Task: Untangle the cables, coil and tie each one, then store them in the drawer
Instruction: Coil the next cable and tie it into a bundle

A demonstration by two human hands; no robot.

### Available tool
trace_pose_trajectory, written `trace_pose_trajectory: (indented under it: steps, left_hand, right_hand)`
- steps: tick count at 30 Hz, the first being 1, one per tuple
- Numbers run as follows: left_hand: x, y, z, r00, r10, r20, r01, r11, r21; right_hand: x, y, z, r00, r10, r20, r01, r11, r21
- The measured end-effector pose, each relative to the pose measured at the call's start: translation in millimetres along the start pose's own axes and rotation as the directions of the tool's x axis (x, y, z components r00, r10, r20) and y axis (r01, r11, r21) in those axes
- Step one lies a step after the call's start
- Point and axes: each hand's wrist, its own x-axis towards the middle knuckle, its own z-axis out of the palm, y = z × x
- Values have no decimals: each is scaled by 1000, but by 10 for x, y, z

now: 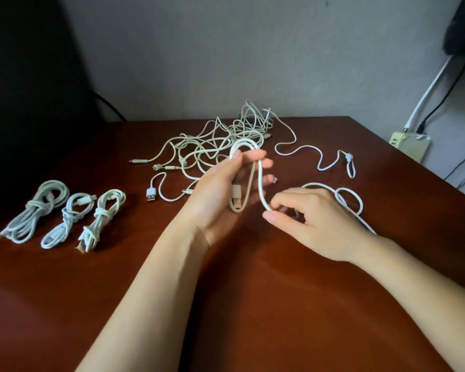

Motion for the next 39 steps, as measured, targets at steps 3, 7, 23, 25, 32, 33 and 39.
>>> trace_pose_trajectory:
  steps: [3, 7, 23, 25, 32, 33, 39]
  left_hand:
    - [8, 38, -13, 996, 17, -82, -32, 984, -178]
    - [32, 95, -80, 992, 44, -122, -80, 950, -301]
    - [155, 60, -273, 952, 167, -257, -229, 945, -236]
    - [160, 45, -290, 941, 166, -296, -233, 949, -210]
    - [156, -36, -283, 943, 217, -252, -143, 949, 282]
    - [152, -50, -267, 952, 213, -219, -128, 929, 348]
    - [99, -141, -122, 997, 64, 30, -70, 817, 573]
  right_hand:
    - [17, 40, -49, 999, -45, -11, 45, 999, -27]
    - [36, 105, -126, 1000, 0, 7, 1, 992, -127]
    - [37, 180, -132, 992, 125, 4, -121, 961, -249]
    - [29, 155, -161, 997, 72, -39, -78, 980, -185]
    - [24, -37, -166, 971, -171, -168, 179, 983, 38]
    - [22, -65, -164, 959, -190, -208, 209, 975, 74]
    - [40, -132, -204, 890, -79, -449, 186, 963, 198]
